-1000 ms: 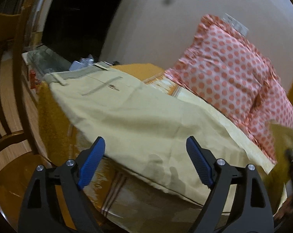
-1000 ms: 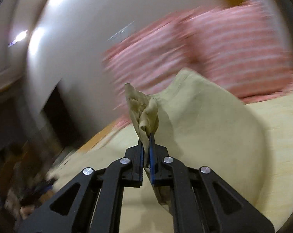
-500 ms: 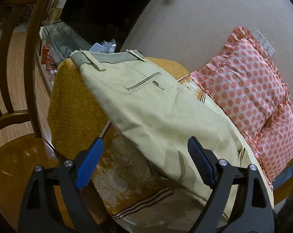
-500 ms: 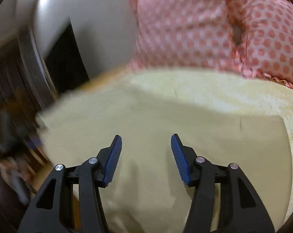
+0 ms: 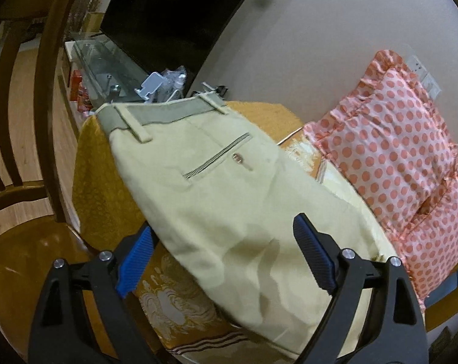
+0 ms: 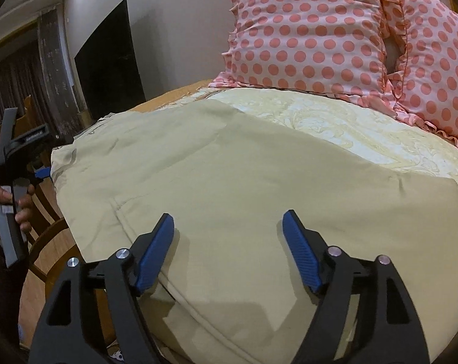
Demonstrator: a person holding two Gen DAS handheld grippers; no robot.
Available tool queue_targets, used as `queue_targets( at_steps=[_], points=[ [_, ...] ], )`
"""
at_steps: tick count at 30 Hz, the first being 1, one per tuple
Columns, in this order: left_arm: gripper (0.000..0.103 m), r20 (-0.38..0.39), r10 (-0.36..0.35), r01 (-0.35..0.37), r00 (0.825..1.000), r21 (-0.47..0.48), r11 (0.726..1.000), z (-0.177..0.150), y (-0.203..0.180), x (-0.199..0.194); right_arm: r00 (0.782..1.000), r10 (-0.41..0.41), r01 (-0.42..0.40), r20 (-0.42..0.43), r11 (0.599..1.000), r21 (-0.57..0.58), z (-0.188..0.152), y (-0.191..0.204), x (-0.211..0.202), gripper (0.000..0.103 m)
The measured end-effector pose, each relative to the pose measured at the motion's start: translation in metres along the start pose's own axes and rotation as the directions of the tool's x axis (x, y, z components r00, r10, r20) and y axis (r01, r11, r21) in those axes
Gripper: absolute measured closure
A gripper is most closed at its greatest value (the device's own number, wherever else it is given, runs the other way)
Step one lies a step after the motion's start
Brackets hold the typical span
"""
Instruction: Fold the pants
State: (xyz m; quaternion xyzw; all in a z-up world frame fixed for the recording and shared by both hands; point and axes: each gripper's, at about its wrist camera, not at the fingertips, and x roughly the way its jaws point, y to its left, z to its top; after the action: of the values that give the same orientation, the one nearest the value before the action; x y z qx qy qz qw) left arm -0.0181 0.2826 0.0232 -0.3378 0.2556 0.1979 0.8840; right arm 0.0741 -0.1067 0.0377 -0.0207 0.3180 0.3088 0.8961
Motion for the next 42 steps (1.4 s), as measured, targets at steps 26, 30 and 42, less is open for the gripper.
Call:
queue_targets(
  at_steps=[26, 30, 42],
  points=[
    [0.094, -0.109, -0.397, 0.338, 0.911, 0.749, 0.57, -0.092, -0.278, -0.082, 0.95, -0.121, -0.035, 0.287, 0.874, 0.484, -0.038, -0.152, -0.142, 0.025],
    [0.093, -0.361, -0.349, 0.46, 0.865, 0.848, 0.264, -0.206, -0.301, -0.077, 0.943, -0.075, -0.158, 0.323, 0.755, 0.636, -0.06, -0.192, -0.156, 0.024],
    [0.053, -0.544, -0.378, 0.658, 0.749, 0.678, 0.328, -0.181, -0.26, -0.067, 0.985, 0.006, -0.121, 0.174, 0.746, 0.654, -0.043, -0.204, -0.113, 0.029]
  ],
)
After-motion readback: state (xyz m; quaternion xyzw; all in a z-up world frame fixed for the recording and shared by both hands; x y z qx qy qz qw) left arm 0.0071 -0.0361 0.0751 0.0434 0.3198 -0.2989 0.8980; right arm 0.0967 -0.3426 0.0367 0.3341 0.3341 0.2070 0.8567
